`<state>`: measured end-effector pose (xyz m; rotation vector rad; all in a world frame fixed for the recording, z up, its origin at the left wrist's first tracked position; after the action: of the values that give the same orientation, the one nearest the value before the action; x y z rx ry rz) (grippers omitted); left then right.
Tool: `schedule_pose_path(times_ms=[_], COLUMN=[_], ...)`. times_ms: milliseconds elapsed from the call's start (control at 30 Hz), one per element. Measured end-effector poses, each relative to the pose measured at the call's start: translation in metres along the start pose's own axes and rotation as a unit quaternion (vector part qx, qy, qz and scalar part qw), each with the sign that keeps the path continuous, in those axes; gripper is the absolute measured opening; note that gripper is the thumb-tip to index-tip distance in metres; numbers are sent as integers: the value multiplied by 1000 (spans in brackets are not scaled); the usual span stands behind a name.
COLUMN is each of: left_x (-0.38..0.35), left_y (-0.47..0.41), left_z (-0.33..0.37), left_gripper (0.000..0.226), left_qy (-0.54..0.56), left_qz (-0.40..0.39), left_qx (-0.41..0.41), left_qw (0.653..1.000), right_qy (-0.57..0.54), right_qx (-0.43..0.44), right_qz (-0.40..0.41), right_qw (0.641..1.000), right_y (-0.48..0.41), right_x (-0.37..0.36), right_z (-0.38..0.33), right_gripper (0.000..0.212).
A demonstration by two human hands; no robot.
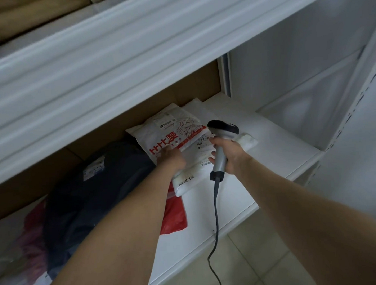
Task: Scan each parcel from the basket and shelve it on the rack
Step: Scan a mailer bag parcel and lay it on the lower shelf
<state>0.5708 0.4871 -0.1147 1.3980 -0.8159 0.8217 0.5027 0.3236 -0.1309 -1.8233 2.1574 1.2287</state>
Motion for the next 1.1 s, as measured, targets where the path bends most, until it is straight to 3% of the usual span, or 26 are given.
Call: schedule_pose_path(times_ms=[233,400,500,633,733,900,1100], left_x=[20,26,30,31,22,-11,-78], left_y=[43,86,118,163,195,241,289], left_z=[40,73,99,148,188,258,341], left_gripper=[47,43,48,49,49,47,47], left_qy=[70,57,51,37,28,-8,-52], left_qz=[36,8,-3,-21,-48,-92,-144], left_qx=[-46,-73,-82,-114,-137,-198,-283], left_qw=[996,996,995,993,989,976,947], right_qy=[-18,-50,-77,-118,-131,-193,-319], right_qx=[-8,-5,-1,-15,-14,-5,23], right_qz=[18,29,62,109,152,216,296], right_qw=[1000,998,995,987,980,957,900], right_y=[41,95,135,190,229,290,348], right_x=[10,31,52,85,118,176,242], right_z=[-3,-14,-22,-25,-27,-14,24], right_gripper=[50,25,24,7,12,18,18])
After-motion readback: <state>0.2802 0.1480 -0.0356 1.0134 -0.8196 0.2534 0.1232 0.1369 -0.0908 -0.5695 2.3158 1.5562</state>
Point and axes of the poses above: each hand's wrist, its own y-axis away from the middle knuckle, its own x-axis out of the back of the hand, z = x × y, the point moved 7 cm from there along -y, towards the middle knuckle, and after that the axes turned 8 degrees about -z, right-handed, at the moved point
